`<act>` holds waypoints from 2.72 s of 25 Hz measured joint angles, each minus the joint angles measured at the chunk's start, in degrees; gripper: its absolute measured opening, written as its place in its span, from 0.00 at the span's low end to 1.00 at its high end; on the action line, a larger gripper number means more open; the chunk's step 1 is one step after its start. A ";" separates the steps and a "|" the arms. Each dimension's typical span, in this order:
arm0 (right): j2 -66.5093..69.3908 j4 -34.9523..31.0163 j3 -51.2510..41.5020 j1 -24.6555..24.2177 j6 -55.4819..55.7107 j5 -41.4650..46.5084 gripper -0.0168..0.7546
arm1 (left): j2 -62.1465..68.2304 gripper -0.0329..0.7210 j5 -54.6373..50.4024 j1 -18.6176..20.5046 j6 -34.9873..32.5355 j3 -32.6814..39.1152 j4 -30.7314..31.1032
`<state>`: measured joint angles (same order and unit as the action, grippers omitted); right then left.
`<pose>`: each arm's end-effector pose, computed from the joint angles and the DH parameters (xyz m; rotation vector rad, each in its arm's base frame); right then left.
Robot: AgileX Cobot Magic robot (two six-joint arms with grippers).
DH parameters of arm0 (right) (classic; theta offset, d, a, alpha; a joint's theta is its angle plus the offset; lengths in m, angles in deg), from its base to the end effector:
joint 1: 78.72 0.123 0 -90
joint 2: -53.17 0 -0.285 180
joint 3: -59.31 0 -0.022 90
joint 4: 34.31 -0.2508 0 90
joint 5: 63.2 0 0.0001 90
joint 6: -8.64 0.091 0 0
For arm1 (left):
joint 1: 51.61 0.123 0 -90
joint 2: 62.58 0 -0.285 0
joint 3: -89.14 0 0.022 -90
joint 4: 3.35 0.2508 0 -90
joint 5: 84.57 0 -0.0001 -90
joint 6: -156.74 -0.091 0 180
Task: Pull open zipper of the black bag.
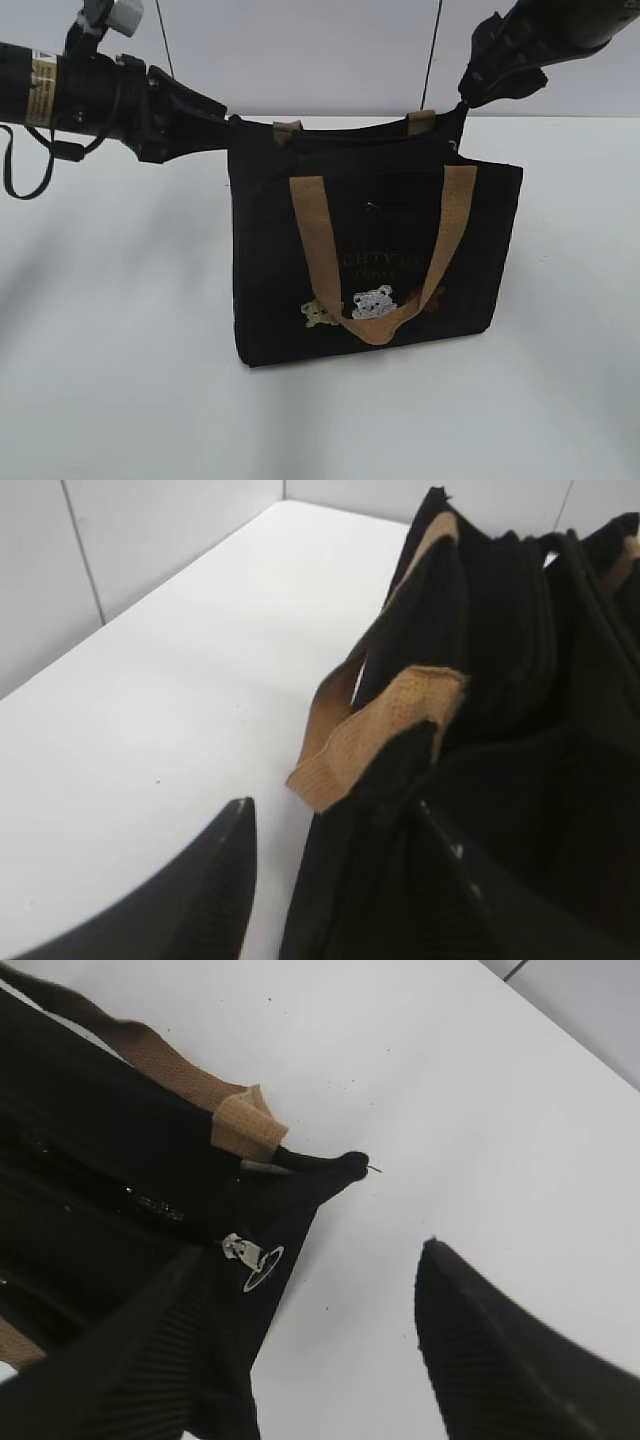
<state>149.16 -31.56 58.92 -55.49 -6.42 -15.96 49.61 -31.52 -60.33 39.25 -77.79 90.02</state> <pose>0.3094 0.1293 0.3272 -0.8464 2.3579 0.0012 0.3521 -0.1274 0.2250 1.1486 1.6999 -0.7741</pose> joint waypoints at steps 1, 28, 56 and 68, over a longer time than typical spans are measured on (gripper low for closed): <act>0.00 -0.02 0.00 0.00 0.11 0.07 0.65 | -1.24 0.53 -2.37 0.00 2.25 0.00 1.51; -3.17 -0.49 0.00 0.00 7.38 7.87 0.65 | -8.21 0.67 -73.07 -1.26 -6.80 3.21 -53.99; -13.64 -5.74 -8.27 -20.47 11.93 22.18 0.65 | -24.99 0.67 -122.47 2.65 -53.90 -8.72 -91.38; -48.05 -10.52 -27.89 -20.47 9.45 22.71 0.65 | -59.14 0.54 -122.69 2.65 -54.34 8.73 -88.38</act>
<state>101.11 -42.07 31.02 -75.96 3.03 6.75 -9.53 -154.21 -57.68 -15.09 -69.06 1.64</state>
